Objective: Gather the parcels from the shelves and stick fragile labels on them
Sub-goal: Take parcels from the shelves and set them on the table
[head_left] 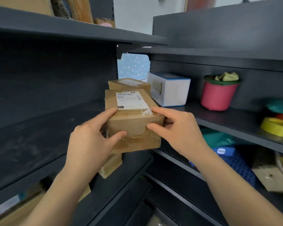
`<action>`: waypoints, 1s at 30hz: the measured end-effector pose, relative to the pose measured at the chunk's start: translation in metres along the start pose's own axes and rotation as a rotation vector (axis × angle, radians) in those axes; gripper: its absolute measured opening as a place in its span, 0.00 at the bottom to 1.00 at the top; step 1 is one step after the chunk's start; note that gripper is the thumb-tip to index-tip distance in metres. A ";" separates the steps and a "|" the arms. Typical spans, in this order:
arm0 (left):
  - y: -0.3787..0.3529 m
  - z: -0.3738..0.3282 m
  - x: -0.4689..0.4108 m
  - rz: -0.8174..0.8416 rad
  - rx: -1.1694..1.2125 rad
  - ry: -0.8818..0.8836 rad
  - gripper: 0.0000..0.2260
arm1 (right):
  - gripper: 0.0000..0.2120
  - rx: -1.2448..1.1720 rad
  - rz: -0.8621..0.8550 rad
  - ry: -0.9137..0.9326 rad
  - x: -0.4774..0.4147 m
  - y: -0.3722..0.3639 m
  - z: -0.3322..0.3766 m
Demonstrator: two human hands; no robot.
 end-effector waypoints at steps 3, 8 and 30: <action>-0.012 -0.029 0.017 0.055 0.104 -0.036 0.29 | 0.23 0.051 -0.087 -0.068 0.041 0.036 -0.004; -0.047 -0.082 0.044 0.174 0.229 -0.094 0.28 | 0.23 0.156 -0.198 -0.181 0.107 0.095 -0.020; -0.208 -0.522 0.337 0.874 0.829 -0.550 0.28 | 0.24 0.638 -0.705 -0.833 0.556 0.449 -0.048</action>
Point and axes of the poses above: each hand's wrist, its own x-axis away from the middle knuckle, its own y-axis out of the back of the hand, z = x × y, the point moved 4 cm from there along -x, towards the middle knuckle, and after that the axes turned 5 degrees about -y, right-handed, at the moved point
